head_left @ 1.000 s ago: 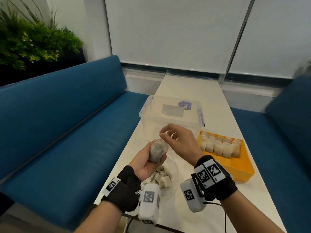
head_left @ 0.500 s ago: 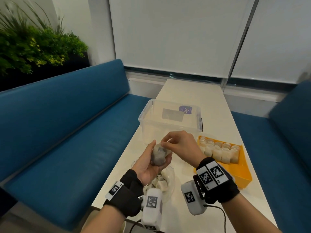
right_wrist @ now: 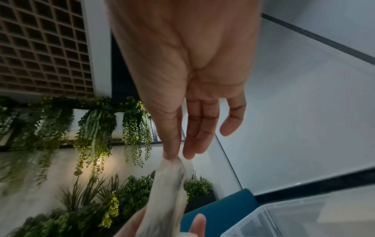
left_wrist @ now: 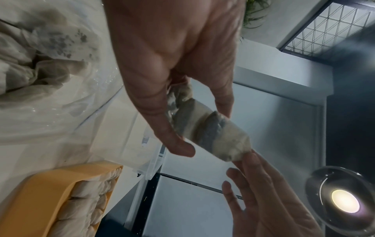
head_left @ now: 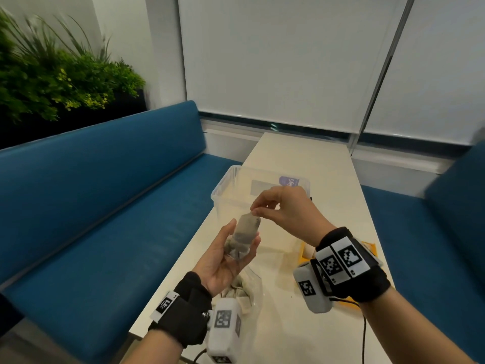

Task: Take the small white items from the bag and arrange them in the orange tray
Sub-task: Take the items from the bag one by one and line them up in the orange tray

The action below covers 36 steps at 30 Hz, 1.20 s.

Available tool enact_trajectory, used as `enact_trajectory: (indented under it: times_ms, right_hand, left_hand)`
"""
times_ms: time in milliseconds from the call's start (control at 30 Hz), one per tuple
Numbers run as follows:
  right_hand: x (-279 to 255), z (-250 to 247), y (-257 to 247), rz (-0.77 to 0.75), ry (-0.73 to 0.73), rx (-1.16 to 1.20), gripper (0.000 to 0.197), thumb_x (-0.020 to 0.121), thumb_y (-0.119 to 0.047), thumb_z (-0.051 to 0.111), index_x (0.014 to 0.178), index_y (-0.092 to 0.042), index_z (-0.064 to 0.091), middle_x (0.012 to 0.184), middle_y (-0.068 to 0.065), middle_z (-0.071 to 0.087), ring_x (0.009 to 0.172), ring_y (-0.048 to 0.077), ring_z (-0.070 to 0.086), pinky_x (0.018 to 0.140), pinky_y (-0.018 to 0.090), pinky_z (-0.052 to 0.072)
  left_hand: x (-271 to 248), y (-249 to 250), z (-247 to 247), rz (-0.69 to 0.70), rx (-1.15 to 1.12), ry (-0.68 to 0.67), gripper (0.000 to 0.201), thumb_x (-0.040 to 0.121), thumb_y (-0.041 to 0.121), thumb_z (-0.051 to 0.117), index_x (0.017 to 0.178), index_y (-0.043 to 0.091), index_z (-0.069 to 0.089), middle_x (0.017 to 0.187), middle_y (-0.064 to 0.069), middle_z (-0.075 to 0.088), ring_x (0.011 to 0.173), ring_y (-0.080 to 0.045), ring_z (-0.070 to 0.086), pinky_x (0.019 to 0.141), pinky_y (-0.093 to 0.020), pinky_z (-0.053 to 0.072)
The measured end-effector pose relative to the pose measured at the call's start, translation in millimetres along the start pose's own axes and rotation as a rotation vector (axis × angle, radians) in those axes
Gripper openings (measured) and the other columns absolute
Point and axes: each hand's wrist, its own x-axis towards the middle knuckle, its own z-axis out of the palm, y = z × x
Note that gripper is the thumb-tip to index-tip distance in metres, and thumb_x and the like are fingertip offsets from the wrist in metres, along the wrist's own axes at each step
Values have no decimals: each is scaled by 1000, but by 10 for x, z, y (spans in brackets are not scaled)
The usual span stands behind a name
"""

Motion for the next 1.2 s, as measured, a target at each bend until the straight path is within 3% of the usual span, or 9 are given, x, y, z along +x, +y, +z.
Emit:
enact_trajectory:
  times_ms: [67, 200, 333, 533, 700, 833, 1033, 1200]
  right_hand:
    - [4, -40, 30, -9, 16, -48, 8, 86, -17, 66, 90, -15, 73, 87, -1, 71, 76, 9, 61, 74, 17, 49]
    - [-11, -131, 118, 3, 27, -53, 9, 86, -14, 66, 90, -11, 73, 84, -1, 70, 68, -1, 57, 68, 6, 45]
    - [-58, -258, 196, 5, 30, -56, 10, 87, -15, 65, 91, -11, 73, 85, -3, 71, 72, 0, 60, 72, 6, 46]
    - [-171, -504, 434, -4, 4, -138, 12, 88, -12, 63, 95, -9, 72, 86, -4, 67, 69, -6, 54, 70, -1, 40]
    - [-278, -858, 963, 164, 14, -237, 11, 87, -14, 64, 95, -13, 73, 89, -2, 69, 80, 10, 63, 72, 9, 44]
    - [-436, -1014, 1529, 304, -62, -355, 13, 88, -12, 62, 96, -10, 72, 92, 2, 69, 82, 12, 58, 70, 12, 40]
    - [-757, -858, 2323, 510, -267, -423, 12, 88, -13, 61, 95, -12, 71, 96, 3, 67, 87, 16, 61, 84, 30, 53]
    - [-823, -595, 2711, 619, -418, -530, 12, 83, -13, 61, 89, -15, 71, 98, 4, 69, 88, 22, 64, 79, 34, 54]
  left_hand:
    - [21, 0, 24, 11, 40, -52, 60, 81, 36, 71, 131, 6, 54, 114, -20, 63, 95, -29, 66, 73, -37, 61]
    - [79, -37, 94, 43, 158, -80, 47, 76, 25, 81, 115, 4, 65, 108, -17, 64, 91, -24, 66, 65, -30, 61]
    - [218, -132, 183, 105, 400, -62, 27, 75, 16, 72, 100, 7, 68, 94, -10, 64, 83, -13, 62, 62, -18, 56]
    - [457, -373, 327, 98, 475, -31, 34, 76, 18, 71, 108, 7, 67, 90, -6, 67, 81, -10, 65, 66, -19, 56]
    - [635, -563, 351, 26, 470, 12, 35, 85, 14, 68, 117, 3, 62, 97, -9, 62, 84, -13, 63, 70, -21, 58]
    - [721, -639, 330, 11, 454, 21, 29, 86, 13, 66, 113, 4, 64, 99, -9, 60, 81, -13, 62, 70, -21, 58]
    - [796, -720, 269, 6, 487, 75, 24, 87, 11, 65, 111, 6, 64, 96, -8, 62, 80, -14, 62, 70, -22, 58]
    - [821, -771, 221, 12, 492, 102, 29, 87, 11, 65, 115, 5, 64, 96, -8, 62, 80, -13, 62, 69, -21, 59]
